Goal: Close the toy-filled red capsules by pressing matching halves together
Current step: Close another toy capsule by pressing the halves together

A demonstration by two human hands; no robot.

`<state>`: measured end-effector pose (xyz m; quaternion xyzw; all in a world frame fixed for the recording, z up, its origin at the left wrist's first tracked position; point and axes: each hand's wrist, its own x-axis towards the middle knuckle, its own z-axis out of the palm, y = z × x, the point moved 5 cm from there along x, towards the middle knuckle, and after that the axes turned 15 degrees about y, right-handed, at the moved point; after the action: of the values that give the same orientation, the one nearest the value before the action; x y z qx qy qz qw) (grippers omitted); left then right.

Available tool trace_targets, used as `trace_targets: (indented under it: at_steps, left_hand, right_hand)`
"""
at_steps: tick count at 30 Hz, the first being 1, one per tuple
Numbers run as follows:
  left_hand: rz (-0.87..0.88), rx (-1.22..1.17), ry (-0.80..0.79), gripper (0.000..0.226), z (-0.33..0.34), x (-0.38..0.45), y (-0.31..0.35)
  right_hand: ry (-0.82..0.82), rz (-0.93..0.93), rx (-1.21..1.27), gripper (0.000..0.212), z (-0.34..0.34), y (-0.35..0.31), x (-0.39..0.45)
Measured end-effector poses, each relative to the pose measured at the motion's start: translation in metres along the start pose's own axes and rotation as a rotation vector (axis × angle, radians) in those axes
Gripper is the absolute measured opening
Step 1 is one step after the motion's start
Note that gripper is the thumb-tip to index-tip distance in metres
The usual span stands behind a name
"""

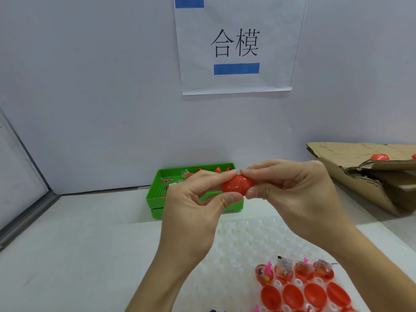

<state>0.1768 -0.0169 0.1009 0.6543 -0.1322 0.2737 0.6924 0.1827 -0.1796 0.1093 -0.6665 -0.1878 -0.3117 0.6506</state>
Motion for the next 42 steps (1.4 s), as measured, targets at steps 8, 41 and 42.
trace_targets:
  at_steps: [8, 41, 42]
  left_hand:
    - [0.07, 0.097, 0.025, 0.042, 0.001, 0.0, 0.002]
    - [-0.008, 0.01, -0.039, 0.035, -0.001, 0.002, 0.0]
    - [-0.014, -0.002, -0.029, 0.036, -0.002, 0.002, -0.001]
  right_hand:
    - [0.014, -0.063, -0.142, 0.034, 0.002, -0.001, -0.004]
    - [-0.034, 0.302, 0.027, 0.031, 0.005, 0.017, -0.005]
    - [-0.025, 0.313, 0.046, 0.03, 0.005, 0.017, -0.006]
